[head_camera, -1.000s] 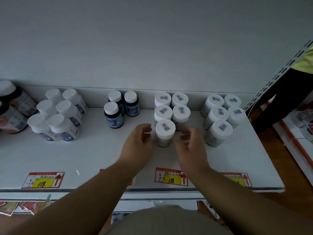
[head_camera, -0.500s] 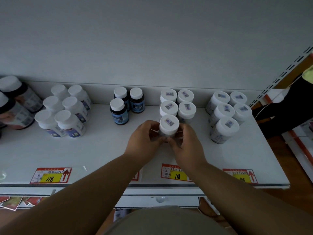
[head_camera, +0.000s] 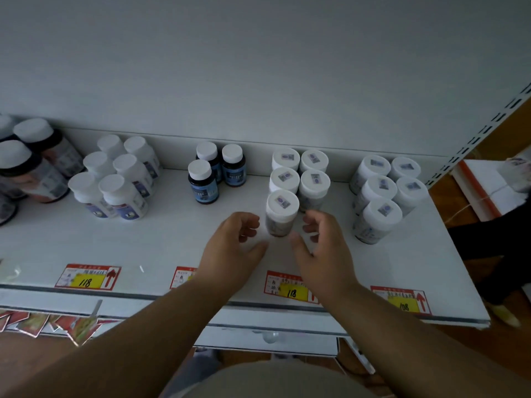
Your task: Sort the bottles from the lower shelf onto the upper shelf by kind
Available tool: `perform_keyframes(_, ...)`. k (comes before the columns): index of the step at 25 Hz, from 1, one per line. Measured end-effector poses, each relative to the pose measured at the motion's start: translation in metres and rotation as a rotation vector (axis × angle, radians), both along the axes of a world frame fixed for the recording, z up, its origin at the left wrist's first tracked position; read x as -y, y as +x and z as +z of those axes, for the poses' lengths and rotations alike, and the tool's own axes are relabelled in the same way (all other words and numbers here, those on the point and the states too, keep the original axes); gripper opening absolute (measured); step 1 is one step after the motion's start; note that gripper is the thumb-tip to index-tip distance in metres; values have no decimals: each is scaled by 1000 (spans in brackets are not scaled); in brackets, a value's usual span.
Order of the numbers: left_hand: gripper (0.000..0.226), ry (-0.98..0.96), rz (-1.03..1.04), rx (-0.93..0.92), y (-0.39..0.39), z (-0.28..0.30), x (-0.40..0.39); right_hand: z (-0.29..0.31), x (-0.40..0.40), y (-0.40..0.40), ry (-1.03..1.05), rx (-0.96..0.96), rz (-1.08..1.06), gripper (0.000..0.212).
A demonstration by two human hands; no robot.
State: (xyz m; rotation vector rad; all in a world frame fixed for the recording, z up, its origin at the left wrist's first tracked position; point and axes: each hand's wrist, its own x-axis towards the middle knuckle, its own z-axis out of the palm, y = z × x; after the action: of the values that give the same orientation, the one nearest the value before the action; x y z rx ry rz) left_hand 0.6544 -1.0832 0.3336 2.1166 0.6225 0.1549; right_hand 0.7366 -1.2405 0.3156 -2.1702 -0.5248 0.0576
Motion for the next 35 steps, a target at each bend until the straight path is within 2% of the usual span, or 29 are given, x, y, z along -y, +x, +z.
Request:
perform_keyframes(3,31,6,-30,65,-14,5,16,4,8,-6,34,10,-27,41)
perform_keyframes(6,26,-12,-152,131,-19,11,27,16,16,-17,39,81,-98,37)
perform_keyframes(9,23,-130,-252,150,-12,14,35,21,32,-30,26,105,-257,34)
perform_keyframes(12,23,-211,-300,183,-5,14,52,23,53,-40,7,89,-314,31)
perform_keyframes(15,22,-284,-317,166,-4,13,70,24,67,-39,9,49,-366,30)
perform_keyframes(17,21,-273,-324,157,7,11,79,25,74,-25,20,100,-347,25)
perform_keyframes(21,23,-284,-222,173,41,8,106,28,99,10,56,131,-294,10)
perform_keyframes(23,27,-345,-151,169,58,11,122,27,114,33,91,58,-388,14)
perform_keyframes(25,34,-476,-81,155,78,16,137,28,127,60,172,-111,-458,24)
perform_keyframes(28,46,-698,29,142,122,19,150,41,133,103,373,-368,-374,20)
perform_keyframes(31,72,-862,126,120,159,0,149,48,125,134,378,-507,-269,34)
perform_keyframes(32,73,-888,120,108,164,-2,147,47,121,140,351,-533,-237,40)
perform_keyframes(35,41,-954,163,119,175,4,148,31,113,154,401,-545,-194,37)
